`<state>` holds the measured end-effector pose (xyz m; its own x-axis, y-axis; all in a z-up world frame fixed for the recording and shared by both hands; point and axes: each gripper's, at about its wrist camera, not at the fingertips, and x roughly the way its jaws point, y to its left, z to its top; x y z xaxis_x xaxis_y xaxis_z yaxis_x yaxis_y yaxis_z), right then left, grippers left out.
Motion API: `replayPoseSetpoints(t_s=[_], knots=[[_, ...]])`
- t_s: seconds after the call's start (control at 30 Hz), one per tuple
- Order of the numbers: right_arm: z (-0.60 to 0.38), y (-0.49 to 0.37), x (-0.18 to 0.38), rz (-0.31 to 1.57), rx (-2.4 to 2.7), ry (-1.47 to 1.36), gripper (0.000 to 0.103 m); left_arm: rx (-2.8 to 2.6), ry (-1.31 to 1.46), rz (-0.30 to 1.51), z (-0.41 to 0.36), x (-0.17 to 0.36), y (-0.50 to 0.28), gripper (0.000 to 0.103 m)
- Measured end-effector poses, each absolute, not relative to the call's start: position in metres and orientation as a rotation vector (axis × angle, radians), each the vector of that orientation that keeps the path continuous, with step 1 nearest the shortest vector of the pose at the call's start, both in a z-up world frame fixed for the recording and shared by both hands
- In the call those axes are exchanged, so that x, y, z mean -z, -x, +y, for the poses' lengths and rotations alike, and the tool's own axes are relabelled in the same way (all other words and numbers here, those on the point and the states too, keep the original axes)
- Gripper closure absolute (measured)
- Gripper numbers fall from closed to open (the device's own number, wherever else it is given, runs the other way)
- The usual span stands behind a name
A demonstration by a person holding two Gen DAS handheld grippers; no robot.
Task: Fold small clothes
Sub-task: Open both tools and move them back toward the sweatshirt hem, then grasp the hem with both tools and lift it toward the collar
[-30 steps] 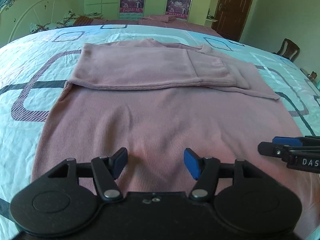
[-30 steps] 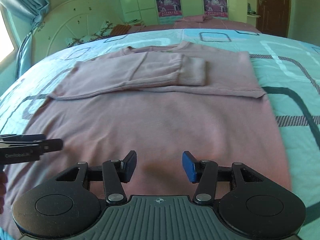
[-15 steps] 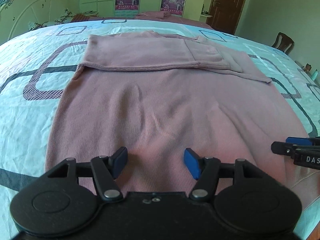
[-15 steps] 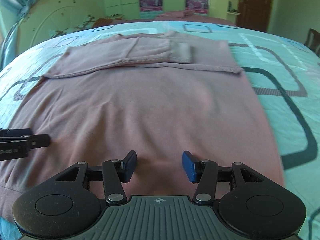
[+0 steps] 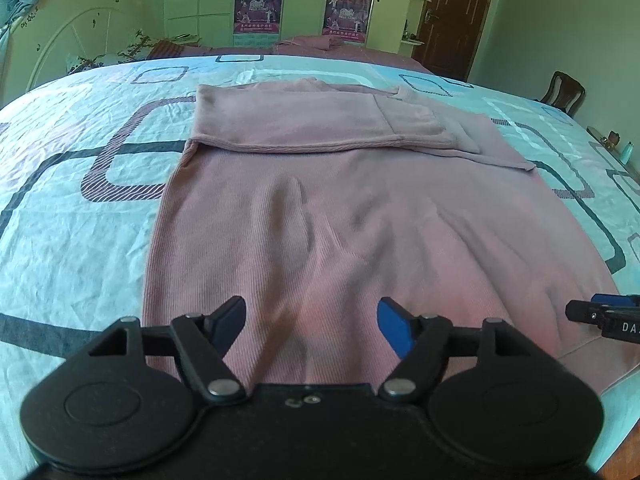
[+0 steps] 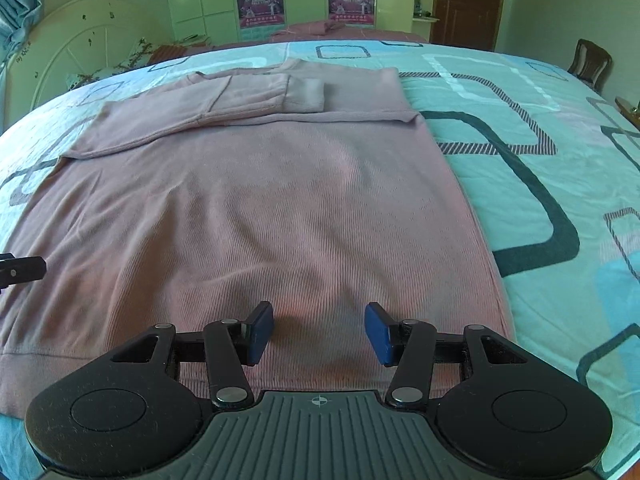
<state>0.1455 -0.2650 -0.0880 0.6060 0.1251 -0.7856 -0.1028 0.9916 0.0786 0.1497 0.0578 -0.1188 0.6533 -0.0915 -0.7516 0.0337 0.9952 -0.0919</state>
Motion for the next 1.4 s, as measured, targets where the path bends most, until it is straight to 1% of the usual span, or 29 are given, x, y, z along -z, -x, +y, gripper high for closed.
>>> replayPoseSetpoints(t_s=[0.07,0.17,0.23,0.27,0.3,0.53,0.6,0.63,0.7,0.83,0.9,0.93,0.97,1.0,1.03,1.07,1.1,1.13,1.17,1.2,1.23,1.27,1.3,1.4], knots=[[-0.267,-0.141,0.087,0.907,-0.129,-0.031,0.052,0.06,0.073,0.853,0.063,0.118,-0.145,0.028],[-0.271,-0.135,0.086,0.904,-0.119,-0.035,0.052,0.047,0.074,0.854,0.073,0.117,-0.137,0.028],[-0.274,-0.133,0.086,0.907,-0.109,-0.041,0.04,0.038,0.075,0.86,0.08,0.118,-0.133,0.028],[-0.275,-0.132,0.085,0.903,-0.103,-0.046,0.025,0.031,0.077,0.863,0.084,0.118,-0.13,0.028],[-0.278,-0.129,0.084,0.895,-0.098,-0.048,0.023,0.026,0.08,0.867,0.087,0.118,-0.128,0.027],[-0.305,-0.119,0.08,0.893,-0.033,-0.05,0.023,-0.015,0.125,0.909,0.118,0.123,-0.098,0.027],[-0.317,-0.116,0.079,0.896,0.0,-0.053,0.023,-0.004,0.168,0.938,0.125,0.127,-0.093,0.032],[-0.322,-0.115,0.08,0.899,0.017,-0.052,0.023,0.008,0.193,0.95,0.128,0.129,-0.091,0.036],[-0.332,-0.114,0.082,0.91,0.044,-0.045,0.023,0.026,0.231,0.96,0.129,0.132,-0.088,0.038],[-0.352,-0.11,0.089,0.949,0.065,-0.065,0.023,0.064,0.265,0.985,0.125,0.133,-0.083,0.044],[-0.356,-0.107,0.091,0.965,0.052,-0.082,0.023,0.086,0.272,1.0,0.123,0.133,-0.081,0.049],[-0.358,-0.104,0.092,0.976,0.04,-0.096,0.023,0.094,0.28,1.008,0.123,0.133,-0.081,0.053],[-0.358,-0.103,0.093,0.987,0.029,-0.112,0.025,0.103,0.299,1.019,0.123,0.133,-0.082,0.06],[-0.359,-0.102,0.094,0.998,0.019,-0.129,0.035,0.111,0.323,1.031,0.123,0.134,-0.083,0.063],[-0.36,-0.101,0.094,1.009,0.007,-0.146,0.038,0.117,0.341,1.041,0.124,0.135,-0.083,0.07],[-0.36,-0.1,0.094,1.014,0.001,-0.153,0.044,0.125,0.354,1.051,0.123,0.136,-0.085,0.077],[-0.359,-0.1,0.093,1.019,-0.014,-0.156,0.054,0.133,0.353,1.056,0.121,0.137,-0.086,0.079],[-0.358,-0.1,0.092,1.026,-0.028,-0.164,0.064,0.14,0.353,1.058,0.12,0.138,-0.087,0.086],[-0.358,-0.102,0.091,1.033,-0.044,-0.173,0.069,0.145,0.361,1.062,0.119,0.138,-0.088,0.092],[-0.357,-0.103,0.089,1.041,-0.057,-0.176,0.078,0.149,0.375,1.064,0.119,0.138,-0.09,0.094],[-0.356,-0.104,0.088,1.048,-0.07,-0.175,0.081,0.153,0.381,1.063,0.119,0.137,-0.092,0.097],[-0.355,-0.105,0.087,1.052,-0.081,-0.173,0.087,0.157,0.383,1.056,0.119,0.135,-0.093,0.098],[-0.356,-0.106,0.085,1.052,-0.092,-0.174,0.09,0.162,0.384,1.047,0.12,0.132,-0.094,0.098],[-0.355,-0.108,0.076,1.038,-0.122,-0.163,0.091,0.177,0.381,1.006,0.119,0.119,-0.097,0.099]])
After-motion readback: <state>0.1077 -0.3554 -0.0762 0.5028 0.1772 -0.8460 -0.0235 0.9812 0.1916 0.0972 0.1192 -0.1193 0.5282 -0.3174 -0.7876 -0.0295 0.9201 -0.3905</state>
